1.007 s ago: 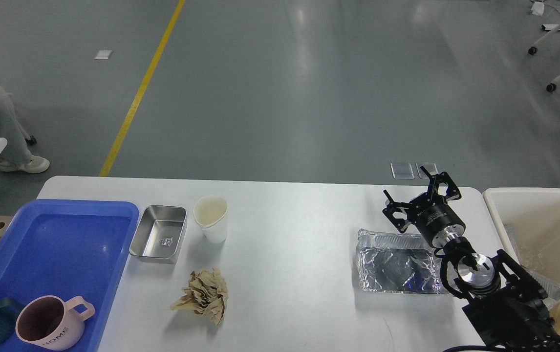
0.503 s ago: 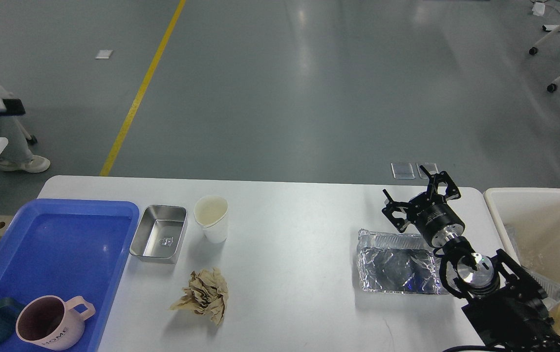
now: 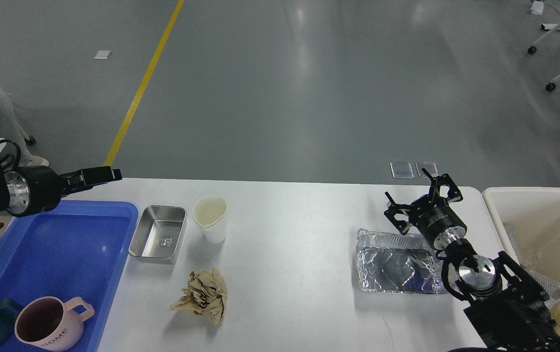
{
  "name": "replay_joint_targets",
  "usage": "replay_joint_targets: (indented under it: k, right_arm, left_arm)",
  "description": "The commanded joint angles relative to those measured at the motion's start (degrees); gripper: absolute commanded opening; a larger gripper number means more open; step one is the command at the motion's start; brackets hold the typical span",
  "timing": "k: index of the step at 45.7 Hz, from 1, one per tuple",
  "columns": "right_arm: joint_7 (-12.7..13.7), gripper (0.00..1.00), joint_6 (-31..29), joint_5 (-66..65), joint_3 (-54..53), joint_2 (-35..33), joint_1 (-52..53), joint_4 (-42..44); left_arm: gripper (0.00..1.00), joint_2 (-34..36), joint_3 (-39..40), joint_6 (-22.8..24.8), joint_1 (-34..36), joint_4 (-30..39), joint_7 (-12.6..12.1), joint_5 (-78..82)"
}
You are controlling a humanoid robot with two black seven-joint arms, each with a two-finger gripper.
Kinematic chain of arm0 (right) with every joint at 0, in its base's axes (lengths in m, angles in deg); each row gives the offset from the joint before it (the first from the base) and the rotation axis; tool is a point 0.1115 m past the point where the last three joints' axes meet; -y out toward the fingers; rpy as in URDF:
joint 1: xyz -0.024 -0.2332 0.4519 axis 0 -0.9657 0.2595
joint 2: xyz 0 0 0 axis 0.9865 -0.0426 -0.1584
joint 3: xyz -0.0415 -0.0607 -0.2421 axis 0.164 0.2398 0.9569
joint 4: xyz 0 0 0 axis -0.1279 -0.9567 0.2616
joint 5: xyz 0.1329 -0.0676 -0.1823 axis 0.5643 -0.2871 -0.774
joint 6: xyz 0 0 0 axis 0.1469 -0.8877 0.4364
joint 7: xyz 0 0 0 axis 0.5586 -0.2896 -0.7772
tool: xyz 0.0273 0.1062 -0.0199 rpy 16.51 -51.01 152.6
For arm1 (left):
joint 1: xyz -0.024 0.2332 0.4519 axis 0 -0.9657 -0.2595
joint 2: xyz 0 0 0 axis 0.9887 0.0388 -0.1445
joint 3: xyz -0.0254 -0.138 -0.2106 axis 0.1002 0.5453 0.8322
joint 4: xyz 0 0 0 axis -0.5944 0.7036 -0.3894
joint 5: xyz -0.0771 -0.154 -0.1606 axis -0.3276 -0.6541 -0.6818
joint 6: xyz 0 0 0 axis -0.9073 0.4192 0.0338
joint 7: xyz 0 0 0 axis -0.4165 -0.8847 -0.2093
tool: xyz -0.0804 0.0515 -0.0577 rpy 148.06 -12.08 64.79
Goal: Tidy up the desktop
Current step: 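Move the left gripper toward the small steel tray, then grasp the edge of the small steel tray with the left gripper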
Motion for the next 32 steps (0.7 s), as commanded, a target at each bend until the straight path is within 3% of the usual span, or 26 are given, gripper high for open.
replay_joint_targets:
  k: [1, 15, 32]
  right_arm:
    - [0.0, 1.00, 0.0, 0.0, 0.0, -0.1, -0.2, 0.0]
    - [0.0, 1.00, 0.0, -0.1, 0.2, -0.2, -0.4, 0.3]
    - [0.0, 1.00, 0.1, -1.0, 1.8, -1.3, -0.3, 0.2]
  left_arm:
    - [0.95, -4.8, -2.9, -2.6, 0.0, -5.2, 0.0, 0.1]
    - [0.95, -13.8, -3.9, -3.4, -0.1, -15.9, 0.2, 0.0]
    - [0.94, -18.8, -4.4, -5.6, -0.8, -22.3, 0.8, 0.1]
